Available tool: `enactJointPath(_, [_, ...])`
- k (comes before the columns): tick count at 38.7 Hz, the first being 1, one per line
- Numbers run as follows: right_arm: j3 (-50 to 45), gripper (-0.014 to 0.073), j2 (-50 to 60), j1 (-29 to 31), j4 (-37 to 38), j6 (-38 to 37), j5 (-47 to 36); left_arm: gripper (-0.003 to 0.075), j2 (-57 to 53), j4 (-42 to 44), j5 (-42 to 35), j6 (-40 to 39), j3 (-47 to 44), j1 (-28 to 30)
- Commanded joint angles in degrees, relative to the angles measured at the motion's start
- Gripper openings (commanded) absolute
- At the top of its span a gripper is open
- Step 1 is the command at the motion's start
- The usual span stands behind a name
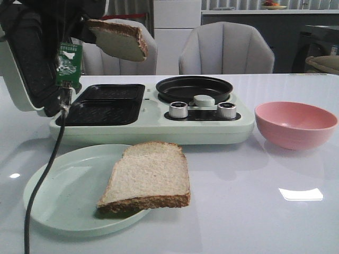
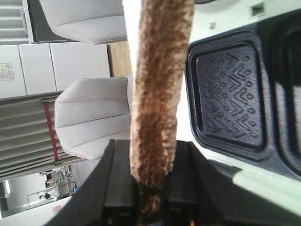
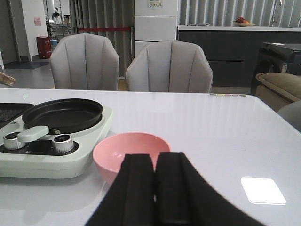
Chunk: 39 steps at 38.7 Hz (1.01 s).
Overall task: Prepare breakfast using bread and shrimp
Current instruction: 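Lift the bread slice and carry it over the sandwich maker well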
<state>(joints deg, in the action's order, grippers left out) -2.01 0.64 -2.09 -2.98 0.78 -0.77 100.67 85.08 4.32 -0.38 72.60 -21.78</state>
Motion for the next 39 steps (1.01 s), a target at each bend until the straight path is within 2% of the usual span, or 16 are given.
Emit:
enactJointPath(1, [0.7,0.0141,1.1,0.3,0.6,0.1,-4.6,0.0118,1.2,0.5,-1.0,-2.6,5.8,1.4])
enactJointPath(10, [0.7,0.0141,1.1,0.3,0.6,0.1,-4.6,0.0118,9.7,0.5,-0.5,-3.3,12.7,3.2])
enactJointPath(21, [0.7,0.0141,1.1,0.3,0.6,0.1,-4.6,0.0112,13.7,-1.3,3.7,-6.2,11.6,4.0])
enactJointPath(31, [0.7,0.0141,1.1,0.3,0.6,0.1,-4.6,0.0116,13.5,-3.7,0.4,-6.2,8.9,4.3])
enactJointPath(34, [0.7,0.0141,1.1,0.3,0.6,0.1,-4.6,0.0143,13.4,-4.0,-0.7,-6.2,8.4,4.3])
enactJointPath(39, [0.7,0.0141,1.1,0.3,0.6,0.1,-4.6,0.0258,13.3,-5.1,-1.0,-6.2,7.9,4.2])
